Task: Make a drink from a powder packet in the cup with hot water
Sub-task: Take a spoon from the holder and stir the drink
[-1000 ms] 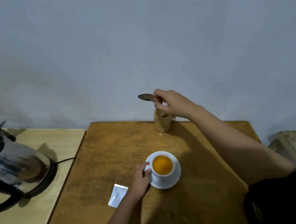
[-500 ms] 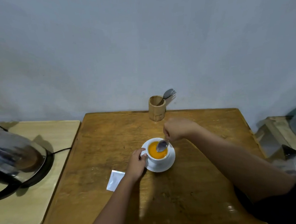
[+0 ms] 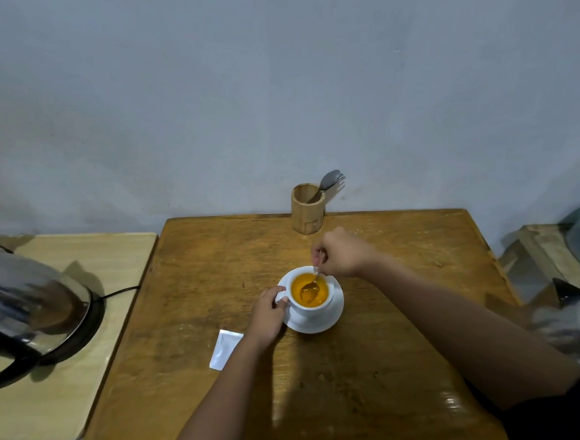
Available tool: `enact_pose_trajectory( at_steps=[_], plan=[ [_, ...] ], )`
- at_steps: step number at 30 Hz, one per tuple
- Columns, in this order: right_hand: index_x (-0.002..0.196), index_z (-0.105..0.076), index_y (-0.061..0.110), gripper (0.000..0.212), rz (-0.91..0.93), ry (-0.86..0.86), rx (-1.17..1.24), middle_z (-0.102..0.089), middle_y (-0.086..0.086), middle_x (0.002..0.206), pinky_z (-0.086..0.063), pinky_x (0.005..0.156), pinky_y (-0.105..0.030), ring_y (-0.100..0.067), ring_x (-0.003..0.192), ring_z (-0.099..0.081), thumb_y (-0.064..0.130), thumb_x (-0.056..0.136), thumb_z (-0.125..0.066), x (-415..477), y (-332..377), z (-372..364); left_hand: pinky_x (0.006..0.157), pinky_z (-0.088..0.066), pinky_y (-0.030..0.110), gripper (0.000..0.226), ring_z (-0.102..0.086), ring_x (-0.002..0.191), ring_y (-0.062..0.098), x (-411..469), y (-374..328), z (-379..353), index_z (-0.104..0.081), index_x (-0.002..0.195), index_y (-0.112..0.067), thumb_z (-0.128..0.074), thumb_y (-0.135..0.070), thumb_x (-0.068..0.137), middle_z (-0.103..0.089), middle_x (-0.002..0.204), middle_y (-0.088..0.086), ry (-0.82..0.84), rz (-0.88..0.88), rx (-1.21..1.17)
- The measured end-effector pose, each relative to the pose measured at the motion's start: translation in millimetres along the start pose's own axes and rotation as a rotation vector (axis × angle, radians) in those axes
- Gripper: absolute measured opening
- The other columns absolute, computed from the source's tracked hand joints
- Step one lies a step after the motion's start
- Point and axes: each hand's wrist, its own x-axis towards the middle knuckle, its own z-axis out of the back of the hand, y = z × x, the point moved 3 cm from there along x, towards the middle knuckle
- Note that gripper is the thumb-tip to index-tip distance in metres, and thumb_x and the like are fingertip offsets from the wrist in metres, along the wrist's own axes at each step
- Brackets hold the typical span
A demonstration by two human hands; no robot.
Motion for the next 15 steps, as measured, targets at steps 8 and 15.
enact_pose_trajectory(
  at_steps=[8,15],
  plan=[
    [0.091,-0.07,0.009,0.008,0.055,0.01,0.235,-0.069,-0.003,0.082,-0.042,0.059,-0.014,-0.005,0.072,-0.06,0.01,0.088,-0.063,1,3,-4,0.101,-0.041,0.038,0.032,-0.048,0.121,0.027,1,0,0,-0.054,0.125,-0.011,-0.046,-0.015,0.095,-0.049,0.135,0.013,0.013,0.007,-0.021],
    [0.092,-0.063,0.008,0.012,0.202,0.161,0.038,-0.067,-0.01,0.092,-0.05,0.076,-0.037,-0.022,0.086,-0.061,0.008,0.092,-0.052,3,10,-4,0.098,-0.039,0.034,0.032,-0.047,0.123,0.026,1,2,0,-0.054,0.125,-0.01,-0.046,-0.014,0.094,-0.05,0.135,0.014,0.015,-0.001,-0.024]
  ],
)
